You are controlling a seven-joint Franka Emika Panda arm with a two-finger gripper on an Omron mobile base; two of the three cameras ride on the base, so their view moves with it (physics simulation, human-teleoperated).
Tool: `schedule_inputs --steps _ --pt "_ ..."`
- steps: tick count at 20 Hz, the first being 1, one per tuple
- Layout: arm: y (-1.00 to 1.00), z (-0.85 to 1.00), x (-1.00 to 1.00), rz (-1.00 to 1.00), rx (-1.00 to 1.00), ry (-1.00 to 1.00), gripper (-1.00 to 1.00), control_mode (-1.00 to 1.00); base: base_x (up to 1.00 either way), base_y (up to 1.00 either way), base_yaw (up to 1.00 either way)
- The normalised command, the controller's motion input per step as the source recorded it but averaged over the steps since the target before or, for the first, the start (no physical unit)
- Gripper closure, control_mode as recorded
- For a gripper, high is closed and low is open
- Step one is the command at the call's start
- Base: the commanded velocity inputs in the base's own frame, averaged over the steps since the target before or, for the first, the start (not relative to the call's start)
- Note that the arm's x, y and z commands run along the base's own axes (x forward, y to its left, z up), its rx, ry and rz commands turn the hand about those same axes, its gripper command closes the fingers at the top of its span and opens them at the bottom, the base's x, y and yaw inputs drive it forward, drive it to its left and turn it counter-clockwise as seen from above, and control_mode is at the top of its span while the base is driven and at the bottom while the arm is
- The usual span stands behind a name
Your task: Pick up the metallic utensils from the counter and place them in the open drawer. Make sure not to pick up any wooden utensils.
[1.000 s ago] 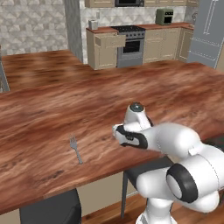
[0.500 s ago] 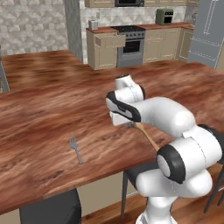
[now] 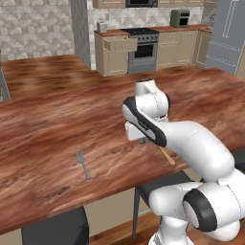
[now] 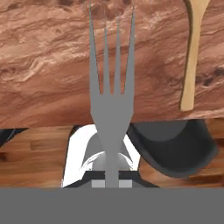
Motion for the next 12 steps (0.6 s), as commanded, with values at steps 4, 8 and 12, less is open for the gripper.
schedule_inputs --steps 4,8,12 --pt "-0.09 0.4 -0.89 0.11 0.2 -0.25 1.0 -1.0 0.0 0.0 0.0" --pt "-0.09 0.59 -0.65 0.08 0.14 -0.06 1.0 -1.0 0.0 0.0 0.0" --pt "-0.1 0.43 -0.44 0.05 0.04 0.0 1.0 -1.0 0.0 0.0 0.0"
